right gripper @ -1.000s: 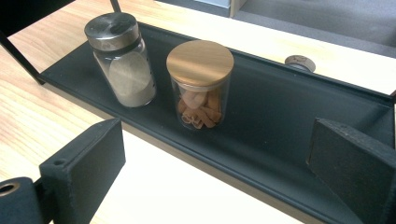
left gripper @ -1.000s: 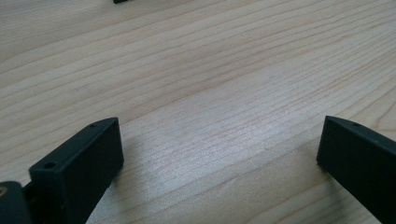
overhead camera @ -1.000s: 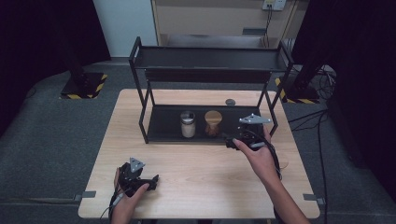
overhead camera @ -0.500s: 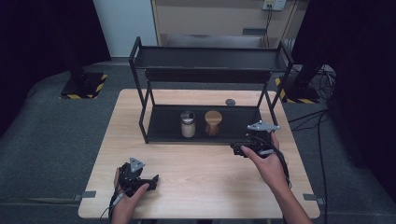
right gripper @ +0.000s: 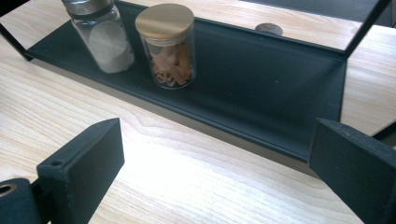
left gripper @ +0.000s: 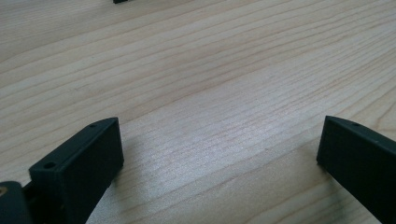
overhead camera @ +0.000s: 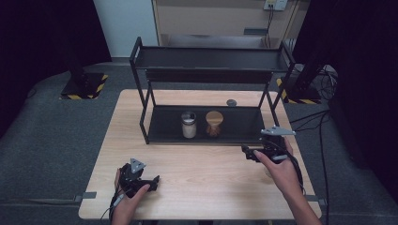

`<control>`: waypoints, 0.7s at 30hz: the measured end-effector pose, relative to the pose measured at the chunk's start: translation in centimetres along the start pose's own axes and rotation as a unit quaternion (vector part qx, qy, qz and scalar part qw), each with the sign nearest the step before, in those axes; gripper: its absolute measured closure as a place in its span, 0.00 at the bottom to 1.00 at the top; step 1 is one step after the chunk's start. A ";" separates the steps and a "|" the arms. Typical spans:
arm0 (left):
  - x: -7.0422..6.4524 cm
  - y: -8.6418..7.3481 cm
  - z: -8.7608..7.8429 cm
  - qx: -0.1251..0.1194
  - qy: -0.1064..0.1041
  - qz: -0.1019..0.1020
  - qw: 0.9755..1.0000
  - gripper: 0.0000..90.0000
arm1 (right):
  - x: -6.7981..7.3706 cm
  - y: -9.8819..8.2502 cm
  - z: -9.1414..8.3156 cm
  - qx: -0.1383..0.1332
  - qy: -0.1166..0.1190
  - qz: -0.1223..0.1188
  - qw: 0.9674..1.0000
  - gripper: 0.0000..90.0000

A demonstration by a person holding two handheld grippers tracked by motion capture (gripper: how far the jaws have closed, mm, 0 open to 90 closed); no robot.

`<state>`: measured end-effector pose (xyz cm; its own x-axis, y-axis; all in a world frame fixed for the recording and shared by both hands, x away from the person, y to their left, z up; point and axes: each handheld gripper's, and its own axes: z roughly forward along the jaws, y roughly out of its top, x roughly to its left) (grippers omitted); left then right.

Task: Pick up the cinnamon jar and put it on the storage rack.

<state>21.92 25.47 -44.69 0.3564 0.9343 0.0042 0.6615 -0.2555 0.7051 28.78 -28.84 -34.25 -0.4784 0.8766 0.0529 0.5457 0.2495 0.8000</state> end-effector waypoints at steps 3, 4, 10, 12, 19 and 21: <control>0.0 0.0 0.0 0.000 0.000 0.000 1.000 0.00 | -0.3 -0.2 -0.4 -0.001 -0.003 0.002 1.000 0.04; 0.0 0.0 0.0 0.000 0.000 0.000 1.000 0.00 | -0.3 -0.2 -0.4 -0.001 -0.003 0.002 1.000 0.04; 0.0 0.0 0.0 0.000 0.000 0.000 1.000 0.00 | -0.9 -1.0 -0.9 -0.002 -0.010 0.010 1.000 0.04; 0.0 0.0 0.0 0.000 0.000 0.000 1.000 0.00 | -1.1 -1.2 -1.1 -0.002 -0.012 0.012 1.000 0.04; 0.0 0.0 0.0 0.000 0.000 0.000 1.000 0.00 | -1.6 -1.8 -1.8 -0.002 -0.019 0.013 1.000 0.04; 0.0 0.0 0.0 0.000 0.000 0.000 1.000 0.00 | -1.8 -2.1 -2.0 -0.003 -0.021 0.015 1.000 0.04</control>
<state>21.93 25.47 -44.68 0.3565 0.9343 0.0042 0.6617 -0.2557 0.7048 27.09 -31.80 -34.82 -0.4328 0.9000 0.0510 0.5549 0.2214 0.8019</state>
